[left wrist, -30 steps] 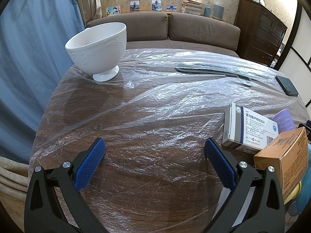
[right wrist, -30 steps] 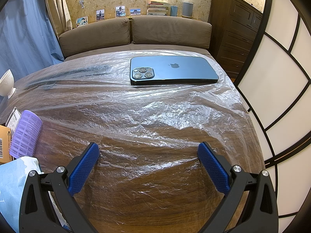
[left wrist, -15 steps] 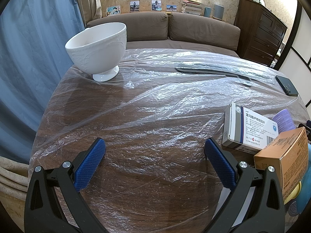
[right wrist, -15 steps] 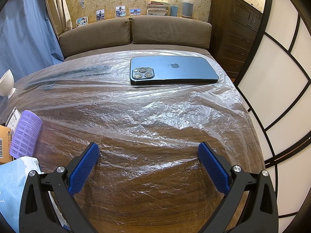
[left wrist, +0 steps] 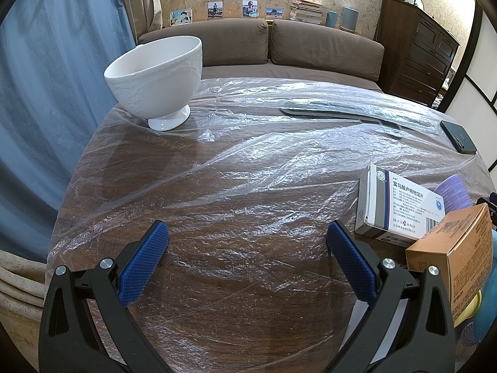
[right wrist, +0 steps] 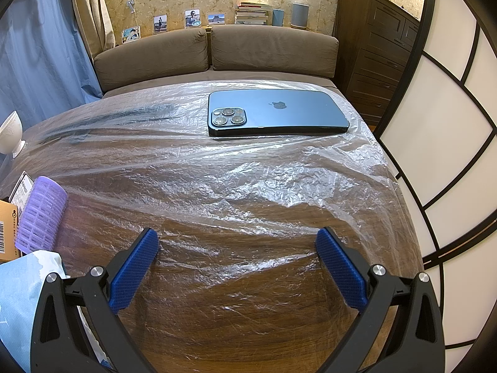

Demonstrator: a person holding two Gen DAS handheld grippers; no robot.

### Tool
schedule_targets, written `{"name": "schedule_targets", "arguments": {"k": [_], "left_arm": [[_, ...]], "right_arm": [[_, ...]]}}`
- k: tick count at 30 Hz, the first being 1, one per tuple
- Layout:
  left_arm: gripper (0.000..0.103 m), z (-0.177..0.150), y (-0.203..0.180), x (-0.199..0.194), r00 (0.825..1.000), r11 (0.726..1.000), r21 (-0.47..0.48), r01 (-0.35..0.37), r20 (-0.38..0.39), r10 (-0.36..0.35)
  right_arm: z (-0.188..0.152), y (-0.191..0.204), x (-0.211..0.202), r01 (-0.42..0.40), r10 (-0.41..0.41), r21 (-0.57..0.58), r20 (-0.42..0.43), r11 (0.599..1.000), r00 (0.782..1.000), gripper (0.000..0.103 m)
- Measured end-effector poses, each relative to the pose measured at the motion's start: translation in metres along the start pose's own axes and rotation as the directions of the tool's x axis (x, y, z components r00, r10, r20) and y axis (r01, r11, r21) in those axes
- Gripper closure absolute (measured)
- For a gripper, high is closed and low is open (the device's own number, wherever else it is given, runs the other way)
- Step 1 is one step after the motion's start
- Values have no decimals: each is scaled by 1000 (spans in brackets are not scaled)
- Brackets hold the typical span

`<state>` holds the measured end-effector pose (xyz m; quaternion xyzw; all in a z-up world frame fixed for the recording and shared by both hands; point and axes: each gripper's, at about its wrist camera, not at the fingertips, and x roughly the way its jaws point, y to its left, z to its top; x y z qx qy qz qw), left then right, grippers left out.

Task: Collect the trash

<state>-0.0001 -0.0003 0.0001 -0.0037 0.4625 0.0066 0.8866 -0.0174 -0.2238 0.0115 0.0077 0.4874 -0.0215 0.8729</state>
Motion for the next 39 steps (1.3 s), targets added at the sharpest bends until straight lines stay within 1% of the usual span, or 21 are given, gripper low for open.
{"name": "schedule_targets", "arguments": {"k": [25,28,29,30,31,32,34,35,36,37,38,39], "left_arm": [[1,1,3,-2,1000,1000,-1,1,0,-1],[1,2,5,-2,1000,1000,5,4,1,-4],[1,2,6,-2,1000,1000,9,5,1,-5],[1,3,12,-2,1000,1000,5,1,-2,-1],[1,6,13,-2,1000,1000,-14,-17,-8,17],[1,6,22,-6,999,998,-45,-32,-2,32],[1,3,38,-23,999,996,-84,-24,39,27],[1,-1,42,-38,997,996,-88,-14,69,20],[1,-5,47,-53,995,997,-82,1,96,7],[1,-12,46,-68,992,998,-66,18,123,-10],[1,-23,46,-86,988,999,-30,42,152,-37],[1,-32,42,-100,984,998,8,55,171,-56]], "right_arm": [[1,2,0,-2,2,0,0,1000,1000,4],[4,-1,3,-12,12,-23,-1,1000,1000,4],[5,-1,3,-12,12,-15,-6,1000,1000,4],[6,-7,2,6,-6,13,-15,1000,1000,4],[10,-18,-2,5,-4,60,-20,998,1000,4],[8,-26,-9,-18,18,104,0,994,1000,4],[4,-40,-31,-70,64,179,40,981,997,4],[0,-46,-43,-106,93,208,73,972,993,4],[-6,-49,-62,-155,133,228,107,961,985,4],[-11,-49,-77,-190,165,226,123,955,979,4],[-16,-46,-92,-220,194,212,135,952,972,4],[-26,-37,-112,-252,228,169,148,953,962,4]]}}
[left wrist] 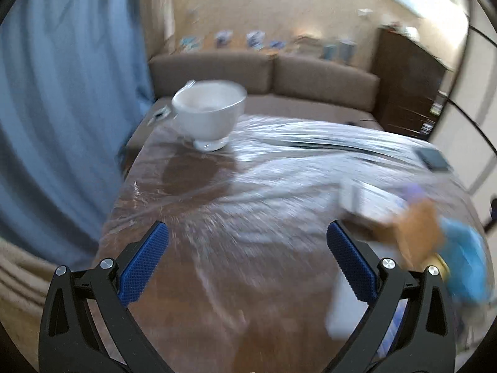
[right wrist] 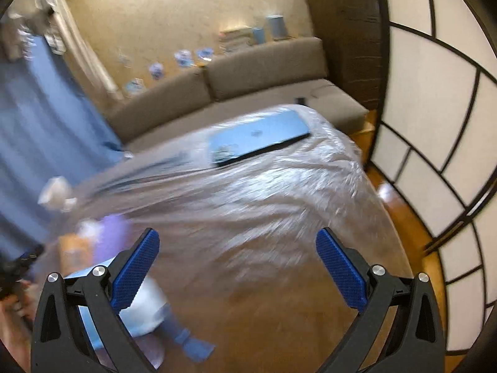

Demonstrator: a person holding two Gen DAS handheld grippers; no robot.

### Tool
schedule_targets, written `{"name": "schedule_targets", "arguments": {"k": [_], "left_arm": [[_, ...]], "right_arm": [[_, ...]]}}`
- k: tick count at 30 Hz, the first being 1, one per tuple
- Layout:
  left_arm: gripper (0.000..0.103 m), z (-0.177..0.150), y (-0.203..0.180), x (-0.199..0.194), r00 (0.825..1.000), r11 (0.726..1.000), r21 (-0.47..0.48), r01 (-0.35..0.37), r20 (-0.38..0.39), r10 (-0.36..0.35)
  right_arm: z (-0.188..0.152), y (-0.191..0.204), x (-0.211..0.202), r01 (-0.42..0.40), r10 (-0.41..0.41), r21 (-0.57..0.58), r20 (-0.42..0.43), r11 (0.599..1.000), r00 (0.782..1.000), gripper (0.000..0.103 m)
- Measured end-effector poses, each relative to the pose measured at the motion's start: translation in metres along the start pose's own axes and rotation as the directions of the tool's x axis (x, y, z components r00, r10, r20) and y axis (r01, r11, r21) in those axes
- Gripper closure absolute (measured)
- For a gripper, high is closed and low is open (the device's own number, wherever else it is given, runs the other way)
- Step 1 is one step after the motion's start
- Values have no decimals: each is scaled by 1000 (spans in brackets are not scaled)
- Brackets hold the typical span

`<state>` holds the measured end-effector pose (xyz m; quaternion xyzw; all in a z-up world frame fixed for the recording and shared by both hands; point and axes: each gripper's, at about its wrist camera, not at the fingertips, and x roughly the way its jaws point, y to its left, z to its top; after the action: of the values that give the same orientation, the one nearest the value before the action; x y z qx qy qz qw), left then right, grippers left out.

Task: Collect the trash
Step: 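Grasp the white plastic tray with the left tool while the right tool grasps the crumpled cloth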

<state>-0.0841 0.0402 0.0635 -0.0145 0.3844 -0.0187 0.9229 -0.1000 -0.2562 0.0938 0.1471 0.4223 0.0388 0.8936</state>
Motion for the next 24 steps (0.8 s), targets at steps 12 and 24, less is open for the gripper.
{"name": "schedule_targets", "arguments": {"k": [12,24], "left_arm": [[1,-77,-60,-50,988,979,142,146,-79,-136],[1,-37,-54,22,969,973,81,215,-146,-202]], "right_arm": [[-105,102,-24,-250,228,-118,-175,961,958,4],[-124,138,3,-227,199,-135,-189,965,961,23]]}}
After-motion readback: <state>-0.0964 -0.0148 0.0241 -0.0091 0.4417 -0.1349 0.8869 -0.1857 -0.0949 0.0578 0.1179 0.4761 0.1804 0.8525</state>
